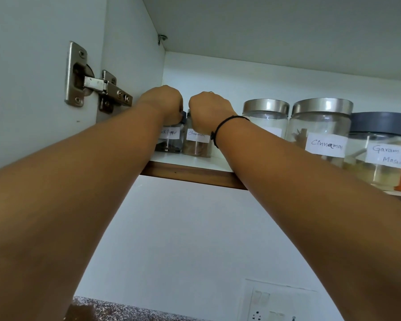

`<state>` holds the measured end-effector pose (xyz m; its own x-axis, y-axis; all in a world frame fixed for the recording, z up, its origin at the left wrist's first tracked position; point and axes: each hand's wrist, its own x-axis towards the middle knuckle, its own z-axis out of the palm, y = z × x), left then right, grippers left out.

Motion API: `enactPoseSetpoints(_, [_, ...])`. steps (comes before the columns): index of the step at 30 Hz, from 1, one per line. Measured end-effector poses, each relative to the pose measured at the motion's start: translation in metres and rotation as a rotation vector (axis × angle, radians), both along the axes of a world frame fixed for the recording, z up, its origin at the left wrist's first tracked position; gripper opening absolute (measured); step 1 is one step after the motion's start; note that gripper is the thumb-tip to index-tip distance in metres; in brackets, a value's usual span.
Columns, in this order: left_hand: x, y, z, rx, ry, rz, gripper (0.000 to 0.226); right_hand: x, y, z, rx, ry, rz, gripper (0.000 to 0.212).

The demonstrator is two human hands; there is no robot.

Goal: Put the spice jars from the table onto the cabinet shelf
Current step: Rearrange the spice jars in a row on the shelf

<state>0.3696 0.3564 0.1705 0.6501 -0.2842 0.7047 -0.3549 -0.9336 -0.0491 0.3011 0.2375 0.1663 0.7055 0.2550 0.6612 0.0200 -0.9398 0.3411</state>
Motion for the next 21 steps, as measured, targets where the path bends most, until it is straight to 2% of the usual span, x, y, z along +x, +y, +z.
enactPoseSetpoints(7, [-0.006,-0.002,-0.002,-0.031,0.004,-0.014,0.023,0.005,0.004,-0.001,0.010,-0.102,-0.010,0.013])
enactPoseSetpoints(9, [-0.008,-0.003,-0.002,-0.063,-0.055,-0.024,0.021,0.004,0.005,0.001,0.044,-0.127,0.026,0.002])
enactPoseSetpoints(11, [-0.009,-0.004,-0.002,-0.104,-0.142,-0.037,0.023,0.000,0.006,0.002,0.047,-0.163,0.052,0.010])
enactPoseSetpoints(13, [-0.009,-0.004,-0.002,-0.141,-0.213,-0.049,0.022,-0.004,0.007,0.002,0.045,-0.201,0.067,0.005])
enactPoseSetpoints(16, [-0.009,-0.002,0.000,-0.192,-0.334,-0.076,0.019,-0.011,0.009,0.003,0.018,-0.256,0.030,0.019])
enactPoseSetpoints(18, [-0.010,-0.003,0.001,-0.207,-0.393,-0.106,0.027,-0.014,0.008,0.005,0.010,-0.279,0.012,0.008])
enactPoseSetpoints(21, [-0.012,-0.006,0.001,-0.226,-0.424,-0.135,0.040,-0.019,0.001,0.005,-0.005,-0.296,-0.016,0.014])
